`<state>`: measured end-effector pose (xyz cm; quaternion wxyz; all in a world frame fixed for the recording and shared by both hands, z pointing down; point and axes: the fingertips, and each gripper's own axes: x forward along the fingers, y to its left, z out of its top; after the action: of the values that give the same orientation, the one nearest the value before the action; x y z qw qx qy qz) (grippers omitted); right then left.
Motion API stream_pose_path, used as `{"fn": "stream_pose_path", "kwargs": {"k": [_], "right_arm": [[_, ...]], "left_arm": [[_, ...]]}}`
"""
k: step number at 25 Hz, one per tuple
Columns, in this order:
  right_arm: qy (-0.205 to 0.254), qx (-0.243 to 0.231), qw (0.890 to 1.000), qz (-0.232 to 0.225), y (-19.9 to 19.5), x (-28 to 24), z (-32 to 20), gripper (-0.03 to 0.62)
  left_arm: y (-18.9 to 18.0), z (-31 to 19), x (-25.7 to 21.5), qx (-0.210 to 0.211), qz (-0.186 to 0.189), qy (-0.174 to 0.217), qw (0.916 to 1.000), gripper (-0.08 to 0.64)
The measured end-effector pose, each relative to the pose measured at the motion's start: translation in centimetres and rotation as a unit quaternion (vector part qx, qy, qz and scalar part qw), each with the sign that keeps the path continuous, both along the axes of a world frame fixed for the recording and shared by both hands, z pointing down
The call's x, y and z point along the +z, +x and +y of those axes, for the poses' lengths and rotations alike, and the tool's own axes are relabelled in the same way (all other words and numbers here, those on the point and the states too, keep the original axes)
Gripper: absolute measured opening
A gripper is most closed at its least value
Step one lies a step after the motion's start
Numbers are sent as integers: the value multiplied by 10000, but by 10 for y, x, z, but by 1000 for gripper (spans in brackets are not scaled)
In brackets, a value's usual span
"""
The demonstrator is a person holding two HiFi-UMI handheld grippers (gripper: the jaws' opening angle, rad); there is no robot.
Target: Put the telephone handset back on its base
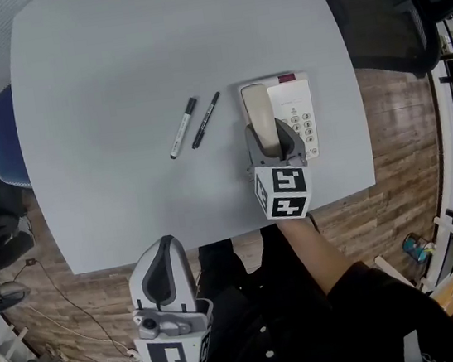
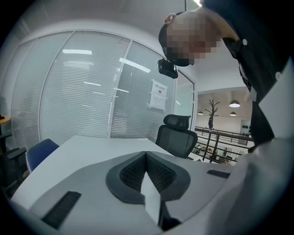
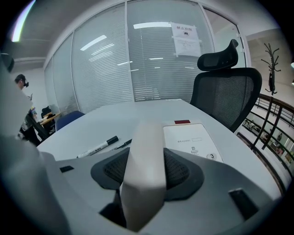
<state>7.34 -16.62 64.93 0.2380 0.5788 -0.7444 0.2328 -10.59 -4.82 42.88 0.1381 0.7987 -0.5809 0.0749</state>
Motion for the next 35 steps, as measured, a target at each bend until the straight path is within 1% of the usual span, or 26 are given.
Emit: {"fn": "stream_pose_path", "kwargs": {"k": [4, 5, 6, 13, 19, 22, 26, 28, 32, 34, 35], "right_arm": [[91, -103, 9999, 40, -3, -1, 0, 235], [151, -131, 9998, 45, -4, -2, 0, 293], [219, -155, 9996, 47, -5, -4, 1, 313], [533, -475, 9974, 39, -10, -19, 1, 313], [751, -773, 9942, -40, -1, -43, 3, 313], [815, -1019, 9914, -65, 5, -59, 5, 311], [920, -1316, 9868, -210, 11, -83, 11, 310], [1030, -1371, 9849, -249, 16, -98, 14, 308], [1293, -1351, 9816, -393, 32, -136, 21, 303], [1539, -1360, 9775, -485, 40, -160, 24, 271], [1692, -1367, 9748, -504, 44, -172, 25, 238]], "left_arm": [[0, 2, 2, 27, -14, -18, 10000, 12], [1, 2, 2, 36, -14, -17, 10000, 12], [1, 2, 1, 46, -8, -11, 10000, 12], [6, 2, -2, 70, 8, 62, 10000, 12], [14, -1, -10, 124, 24, 200, 9997, 12], [19, -4, -18, 146, -6, 307, 9994, 12], [25, -8, -31, 180, -39, 499, 9986, 12], [27, -10, -36, 197, -68, 571, 9982, 12], [25, -15, -40, 130, -210, 589, 9980, 12], [23, -18, -44, 88, -253, 649, 9975, 12], [23, -20, -46, 81, -259, 700, 9972, 12]]}}
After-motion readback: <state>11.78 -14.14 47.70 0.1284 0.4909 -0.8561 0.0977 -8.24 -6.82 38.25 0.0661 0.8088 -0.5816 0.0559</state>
